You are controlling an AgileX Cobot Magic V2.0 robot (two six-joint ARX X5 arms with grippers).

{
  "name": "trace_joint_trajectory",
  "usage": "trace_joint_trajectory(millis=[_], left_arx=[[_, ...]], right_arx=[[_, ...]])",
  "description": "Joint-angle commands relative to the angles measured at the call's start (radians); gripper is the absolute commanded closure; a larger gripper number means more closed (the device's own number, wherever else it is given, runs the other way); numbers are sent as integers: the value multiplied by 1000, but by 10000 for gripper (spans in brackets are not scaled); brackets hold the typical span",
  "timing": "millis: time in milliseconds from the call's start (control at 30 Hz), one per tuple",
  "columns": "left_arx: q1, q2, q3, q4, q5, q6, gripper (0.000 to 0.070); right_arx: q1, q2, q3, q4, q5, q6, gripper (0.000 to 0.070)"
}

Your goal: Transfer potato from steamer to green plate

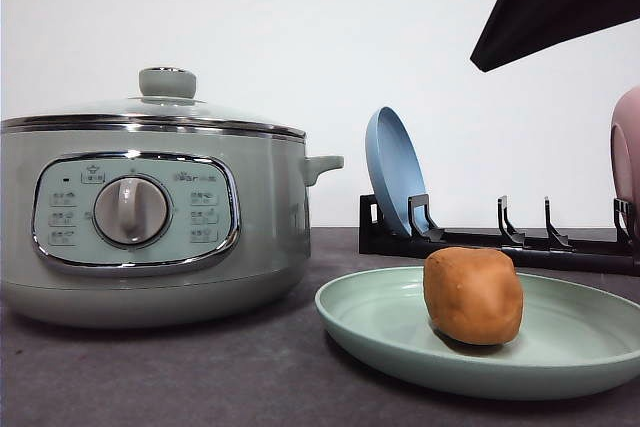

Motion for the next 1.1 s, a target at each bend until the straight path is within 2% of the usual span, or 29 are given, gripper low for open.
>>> trace_joint_trajectory(millis=[0, 833, 900, 1067], left_arx=[[3, -2, -21, -8, -2, -2, 697], [3, -2, -21, -8, -2, -2, 696], [3, -2, -21, -8, -2, -2, 697], [3, -2, -21, -8, -2, -2, 697]], right_arx=[[8, 5, 16, 7, -1, -12, 700], [5, -2, 16, 7, 2, -15, 700], [-21, -22, 15, 8, 30, -62, 700], [-152, -123, -9, 47, 60, -103, 700]])
